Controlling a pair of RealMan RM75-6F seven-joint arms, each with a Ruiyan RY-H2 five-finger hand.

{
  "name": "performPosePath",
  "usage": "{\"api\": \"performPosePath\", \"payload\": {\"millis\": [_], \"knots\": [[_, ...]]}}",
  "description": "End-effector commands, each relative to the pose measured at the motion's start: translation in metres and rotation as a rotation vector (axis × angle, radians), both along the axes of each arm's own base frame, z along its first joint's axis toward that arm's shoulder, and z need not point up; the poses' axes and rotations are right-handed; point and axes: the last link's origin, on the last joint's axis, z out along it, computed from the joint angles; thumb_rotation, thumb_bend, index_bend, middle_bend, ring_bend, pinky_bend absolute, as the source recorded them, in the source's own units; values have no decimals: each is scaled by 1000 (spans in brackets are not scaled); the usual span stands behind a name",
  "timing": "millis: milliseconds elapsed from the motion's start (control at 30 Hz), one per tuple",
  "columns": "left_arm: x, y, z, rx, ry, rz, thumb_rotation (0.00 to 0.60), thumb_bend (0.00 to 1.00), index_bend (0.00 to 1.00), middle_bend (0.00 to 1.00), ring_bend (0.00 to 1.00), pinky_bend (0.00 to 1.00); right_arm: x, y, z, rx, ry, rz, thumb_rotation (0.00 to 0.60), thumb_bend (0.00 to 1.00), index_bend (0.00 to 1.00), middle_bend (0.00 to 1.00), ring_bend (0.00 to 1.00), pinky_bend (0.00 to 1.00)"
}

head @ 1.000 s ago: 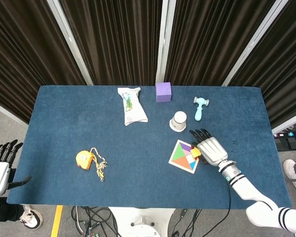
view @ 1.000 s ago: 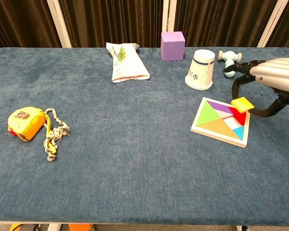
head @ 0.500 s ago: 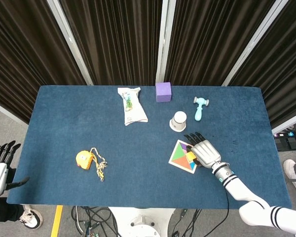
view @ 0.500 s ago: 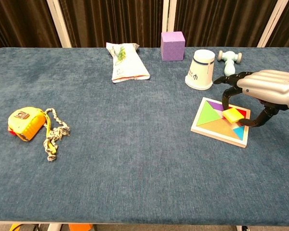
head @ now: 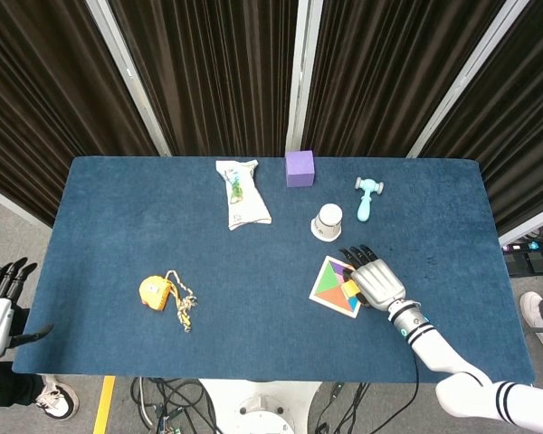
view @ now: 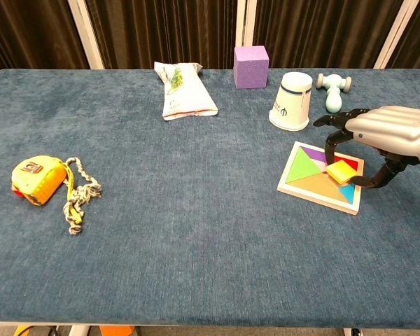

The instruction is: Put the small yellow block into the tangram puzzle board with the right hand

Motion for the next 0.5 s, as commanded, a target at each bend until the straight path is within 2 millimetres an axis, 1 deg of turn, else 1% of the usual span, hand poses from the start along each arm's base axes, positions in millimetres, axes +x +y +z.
{"api": "performPosePath", "payload": {"millis": [33, 233, 500], "knots": [[0, 0, 0, 1, -1, -1, 600, 0, 88, 18, 0, 44, 2, 1, 0, -4, -2, -3, 600, 255, 471, 0, 0, 0], [-2, -1, 1, 4, -4, 2, 600, 0, 88, 18, 0, 44, 5, 0, -3, -8, -1, -8, 600, 244, 472, 0, 0, 0], [-3, -2, 2, 5, -4, 4, 600, 0, 88, 18, 0, 44, 4, 0, -5, -8, 15, -19, 600, 203, 472, 0, 0, 0]]}}
